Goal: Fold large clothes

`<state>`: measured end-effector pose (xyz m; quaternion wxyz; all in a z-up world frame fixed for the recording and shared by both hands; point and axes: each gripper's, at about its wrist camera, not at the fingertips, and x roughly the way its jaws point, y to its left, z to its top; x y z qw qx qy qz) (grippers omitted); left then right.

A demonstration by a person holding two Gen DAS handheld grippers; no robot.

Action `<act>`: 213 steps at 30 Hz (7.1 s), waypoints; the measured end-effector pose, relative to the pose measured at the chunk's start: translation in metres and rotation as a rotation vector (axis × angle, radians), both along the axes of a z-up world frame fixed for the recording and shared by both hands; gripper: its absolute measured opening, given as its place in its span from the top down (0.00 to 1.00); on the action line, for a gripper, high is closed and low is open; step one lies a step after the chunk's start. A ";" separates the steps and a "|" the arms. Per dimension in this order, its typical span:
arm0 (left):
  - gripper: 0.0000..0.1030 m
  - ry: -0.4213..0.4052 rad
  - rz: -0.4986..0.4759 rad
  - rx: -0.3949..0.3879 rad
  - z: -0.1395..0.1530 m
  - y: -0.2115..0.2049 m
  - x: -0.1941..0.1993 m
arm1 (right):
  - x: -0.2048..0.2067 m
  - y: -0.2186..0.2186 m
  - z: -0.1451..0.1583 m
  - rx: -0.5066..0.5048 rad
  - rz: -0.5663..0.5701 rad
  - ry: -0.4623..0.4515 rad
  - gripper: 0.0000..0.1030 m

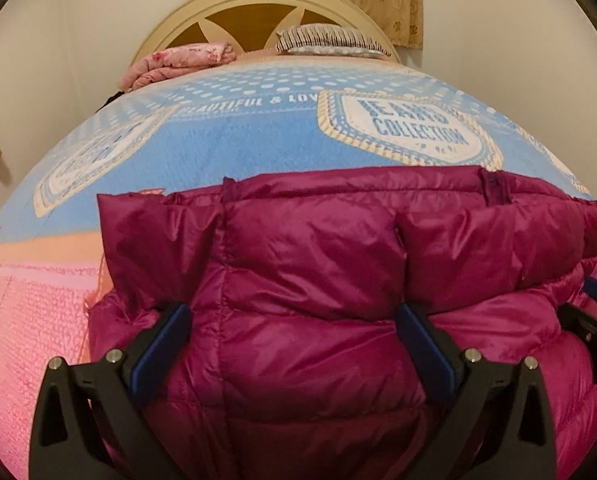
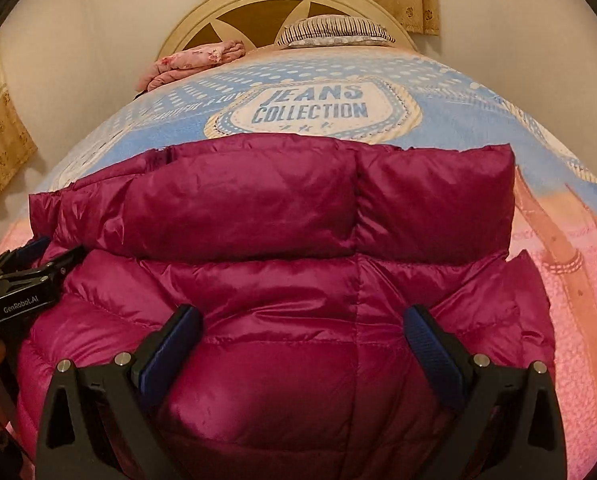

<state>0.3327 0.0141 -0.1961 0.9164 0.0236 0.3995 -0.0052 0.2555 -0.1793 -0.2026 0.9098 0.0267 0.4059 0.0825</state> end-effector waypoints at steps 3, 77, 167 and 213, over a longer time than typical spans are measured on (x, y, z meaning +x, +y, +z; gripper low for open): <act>0.00 0.008 0.002 0.028 -0.003 -0.005 0.002 | 0.001 -0.003 0.003 -0.021 -0.005 -0.002 0.01; 0.00 0.002 0.102 -0.313 -0.007 0.097 -0.159 | -0.074 0.076 0.014 -0.147 0.021 -0.095 0.01; 0.20 -0.318 -0.808 -0.013 0.084 -0.129 -0.226 | -0.005 -0.115 0.092 -0.007 0.109 0.030 0.01; 0.00 -0.084 -0.326 0.132 0.062 -0.167 -0.031 | -0.057 -0.157 0.009 0.303 -0.428 -0.078 0.01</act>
